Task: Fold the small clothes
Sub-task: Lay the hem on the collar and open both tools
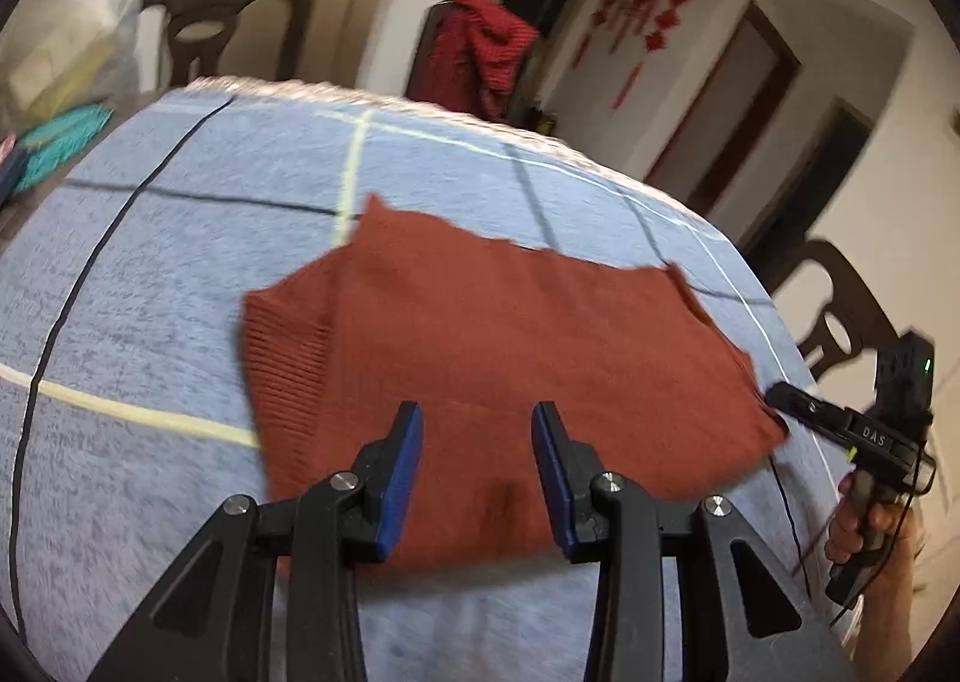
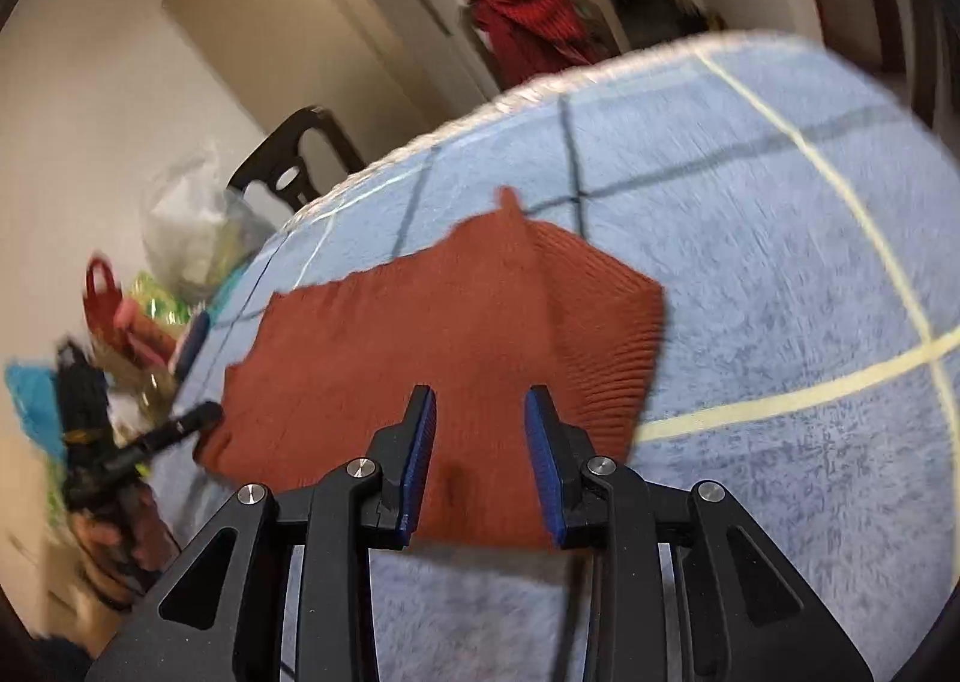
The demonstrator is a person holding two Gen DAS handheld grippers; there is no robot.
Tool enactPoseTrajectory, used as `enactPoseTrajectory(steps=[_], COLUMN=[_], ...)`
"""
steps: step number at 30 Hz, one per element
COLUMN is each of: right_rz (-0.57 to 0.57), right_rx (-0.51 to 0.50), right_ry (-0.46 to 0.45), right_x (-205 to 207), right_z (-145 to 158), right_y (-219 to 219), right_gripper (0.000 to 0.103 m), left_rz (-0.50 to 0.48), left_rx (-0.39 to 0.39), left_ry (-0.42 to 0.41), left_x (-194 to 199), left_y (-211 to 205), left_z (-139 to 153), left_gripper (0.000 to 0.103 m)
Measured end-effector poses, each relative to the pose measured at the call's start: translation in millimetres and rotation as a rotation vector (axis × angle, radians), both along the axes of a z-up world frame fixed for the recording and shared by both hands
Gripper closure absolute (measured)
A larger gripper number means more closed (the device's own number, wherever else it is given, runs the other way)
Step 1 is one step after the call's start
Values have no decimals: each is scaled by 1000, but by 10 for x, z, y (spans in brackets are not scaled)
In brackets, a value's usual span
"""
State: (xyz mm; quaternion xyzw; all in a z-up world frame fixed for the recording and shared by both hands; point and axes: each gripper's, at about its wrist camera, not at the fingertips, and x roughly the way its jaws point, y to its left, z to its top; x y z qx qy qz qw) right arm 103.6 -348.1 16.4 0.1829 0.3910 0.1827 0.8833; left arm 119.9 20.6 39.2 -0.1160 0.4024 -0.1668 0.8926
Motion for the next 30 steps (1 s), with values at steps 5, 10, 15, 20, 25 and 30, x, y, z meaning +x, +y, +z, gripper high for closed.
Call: enactPoseTrajectory(steps=[5,10,15,20,25,30], right_rz=[112,134,102,8,4,-45], right_rx=[-95,-258,-307,-279,-303,-272], right_ry=[-33,-44,-72,-25,-57,-20], right_x=[-155,-216,-316,-286,-370,-349], right_z=[-14,-148,-76,-180,-51,-136], right_y=[459,710,633,324,315,142], right_gripper=[71,71,71,72,72,73], left_rz=[-101,-83,-68,-5,7,118], left_rx=[83,229,221,206,190,223], left_ry=[-26,-25,-16,-7,-28,-16], left_x=[-154,-192,-201,-172,-246,-229], left_y=[-554,-842,-795,-577,-488,-207], left_z=[11,-136,-70,-117,-28,-58], left_gripper=[63,62,62,62,62,62])
